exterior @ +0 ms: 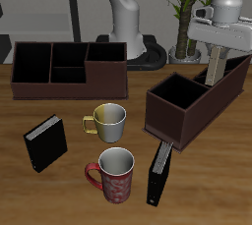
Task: Place the yellow book into the left desk caddy's back compartment
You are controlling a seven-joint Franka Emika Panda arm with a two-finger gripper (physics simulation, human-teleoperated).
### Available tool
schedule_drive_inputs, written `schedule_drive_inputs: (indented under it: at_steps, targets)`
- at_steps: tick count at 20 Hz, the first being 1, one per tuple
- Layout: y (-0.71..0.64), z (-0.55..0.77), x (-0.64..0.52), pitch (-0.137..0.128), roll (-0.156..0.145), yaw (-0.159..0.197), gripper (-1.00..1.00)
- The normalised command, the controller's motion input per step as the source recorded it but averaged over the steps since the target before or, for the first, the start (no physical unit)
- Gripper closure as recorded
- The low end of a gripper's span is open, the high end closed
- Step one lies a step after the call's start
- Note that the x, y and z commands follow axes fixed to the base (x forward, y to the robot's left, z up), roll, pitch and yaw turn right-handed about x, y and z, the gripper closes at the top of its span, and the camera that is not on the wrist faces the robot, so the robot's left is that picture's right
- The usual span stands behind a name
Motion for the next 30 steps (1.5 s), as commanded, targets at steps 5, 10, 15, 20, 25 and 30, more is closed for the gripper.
schedule_drive_inputs:
  at_steps: [5,10,15,20,25,30]
  targets:
    - [-0.03,-0.09,0.04,0.009,0.005,-0.003,1.0]
    - [0.03,-0.22,0.04,0.027,0.006,0.01,1.0]
    - [0.01,-0.15,0.04,0.023,0.002,0.004,1.0]
    - [0.02,-0.15,0.05,0.021,0.001,0.004,1.0]
    - [0.08,-0.2,0.05,0.038,0.002,0.016,1.0]
    - [0.0,-0.16,0.06,0.023,0.0,0.017,1.0]
